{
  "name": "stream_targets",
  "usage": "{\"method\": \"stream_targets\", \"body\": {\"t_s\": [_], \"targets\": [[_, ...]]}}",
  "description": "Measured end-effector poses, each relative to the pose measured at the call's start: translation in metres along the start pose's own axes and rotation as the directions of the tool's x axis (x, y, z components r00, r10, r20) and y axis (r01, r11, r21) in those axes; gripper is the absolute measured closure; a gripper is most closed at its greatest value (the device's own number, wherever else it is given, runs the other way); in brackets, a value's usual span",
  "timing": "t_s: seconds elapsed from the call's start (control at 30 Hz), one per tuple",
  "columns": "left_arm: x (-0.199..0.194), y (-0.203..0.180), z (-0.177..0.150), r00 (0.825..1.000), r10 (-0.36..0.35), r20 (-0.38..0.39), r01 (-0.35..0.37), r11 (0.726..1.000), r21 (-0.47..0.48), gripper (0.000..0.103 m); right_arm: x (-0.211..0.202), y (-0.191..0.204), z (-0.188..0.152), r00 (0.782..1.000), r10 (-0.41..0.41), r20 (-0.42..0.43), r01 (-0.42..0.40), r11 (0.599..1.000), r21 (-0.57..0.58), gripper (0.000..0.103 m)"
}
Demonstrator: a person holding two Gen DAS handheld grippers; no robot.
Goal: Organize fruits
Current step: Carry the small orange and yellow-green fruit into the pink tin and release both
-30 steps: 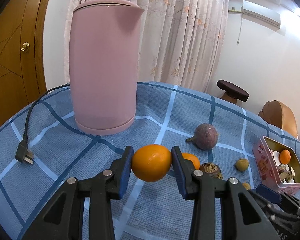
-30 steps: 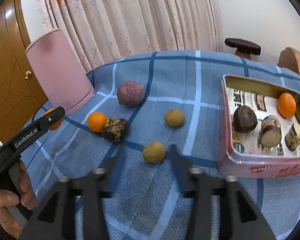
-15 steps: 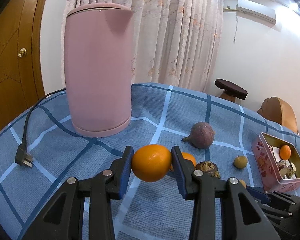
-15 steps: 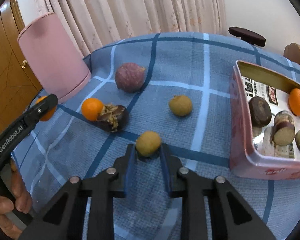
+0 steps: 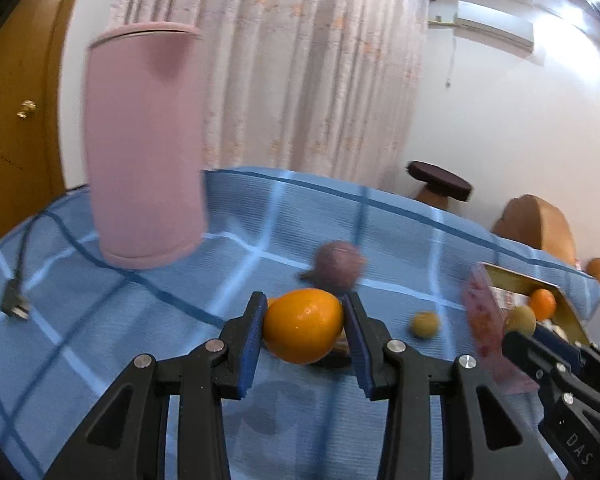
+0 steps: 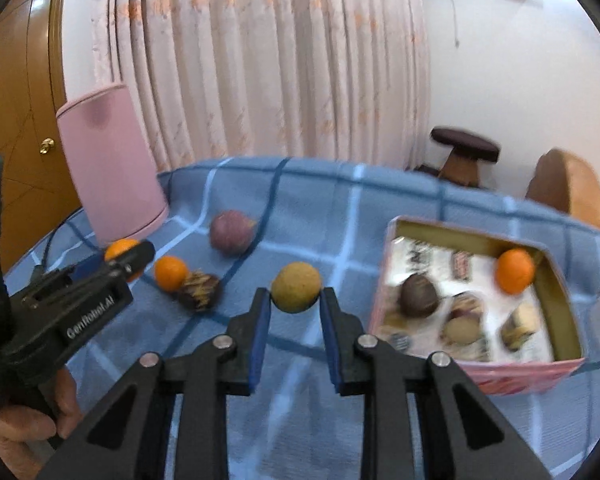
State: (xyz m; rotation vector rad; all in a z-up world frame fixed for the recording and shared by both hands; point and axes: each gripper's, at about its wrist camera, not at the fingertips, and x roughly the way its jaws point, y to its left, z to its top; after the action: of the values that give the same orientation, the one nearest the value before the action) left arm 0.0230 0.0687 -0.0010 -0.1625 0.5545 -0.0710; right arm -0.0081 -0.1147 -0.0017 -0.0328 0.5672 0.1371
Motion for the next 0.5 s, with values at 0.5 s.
{"method": "stream_targets", "body": {"t_s": [0.5], "targets": [[0.015,-0.155,-0.001,0.983,-0.186,-0.001,0.183,0.967,0.175,0.062,-0.020,-0.114,0.004,0.964,-0.261,0.046,0.255,0.961,0.105,0.075]]}}
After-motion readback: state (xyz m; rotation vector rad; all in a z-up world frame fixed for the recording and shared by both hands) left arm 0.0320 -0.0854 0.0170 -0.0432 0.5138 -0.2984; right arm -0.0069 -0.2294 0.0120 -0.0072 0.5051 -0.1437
